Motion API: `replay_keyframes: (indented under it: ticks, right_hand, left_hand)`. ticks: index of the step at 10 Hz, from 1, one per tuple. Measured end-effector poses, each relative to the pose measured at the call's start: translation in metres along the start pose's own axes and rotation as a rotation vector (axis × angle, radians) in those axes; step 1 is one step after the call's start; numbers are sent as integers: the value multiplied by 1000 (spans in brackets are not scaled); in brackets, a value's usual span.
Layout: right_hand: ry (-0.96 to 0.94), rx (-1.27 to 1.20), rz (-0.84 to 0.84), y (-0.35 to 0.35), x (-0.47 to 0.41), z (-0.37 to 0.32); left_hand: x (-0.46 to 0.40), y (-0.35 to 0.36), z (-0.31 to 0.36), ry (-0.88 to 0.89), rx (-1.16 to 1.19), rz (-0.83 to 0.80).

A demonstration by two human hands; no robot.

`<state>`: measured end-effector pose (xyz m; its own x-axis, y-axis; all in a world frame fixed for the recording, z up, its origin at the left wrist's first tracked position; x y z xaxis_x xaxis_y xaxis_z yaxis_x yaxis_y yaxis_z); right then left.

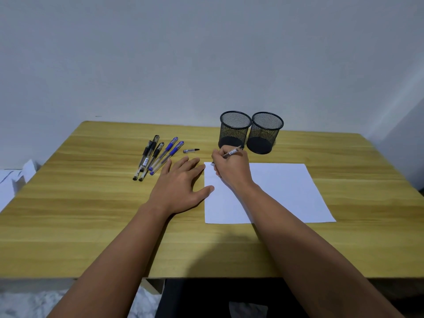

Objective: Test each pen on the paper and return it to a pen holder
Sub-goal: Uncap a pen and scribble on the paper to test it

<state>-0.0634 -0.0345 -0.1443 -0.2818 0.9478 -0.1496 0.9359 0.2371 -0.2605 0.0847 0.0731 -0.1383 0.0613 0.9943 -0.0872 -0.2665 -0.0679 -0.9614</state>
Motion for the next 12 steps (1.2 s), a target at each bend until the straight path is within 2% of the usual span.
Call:
replay_keyframes:
  ticks: [9, 12]
  right_hand:
    - [-119, 240, 84, -2, 1, -11]
    - [-68, 185, 70, -5, 1, -9]
  left_hand:
    - [0, -1, 1, 5, -12, 9]
    - [0, -2, 1, 8, -5, 9]
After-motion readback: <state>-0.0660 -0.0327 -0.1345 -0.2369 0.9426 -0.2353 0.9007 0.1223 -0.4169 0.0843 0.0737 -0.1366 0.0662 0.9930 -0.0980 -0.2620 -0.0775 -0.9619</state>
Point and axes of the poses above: each hand's wrist, its own x-axis away from the middle knuckle, its own y-axis out of the palm, z = x × y, the point moved 4 cm from there along -x, towards the middle knuckle, and after that the axes turned 7 degrees about -z, right-handed, at the moved point
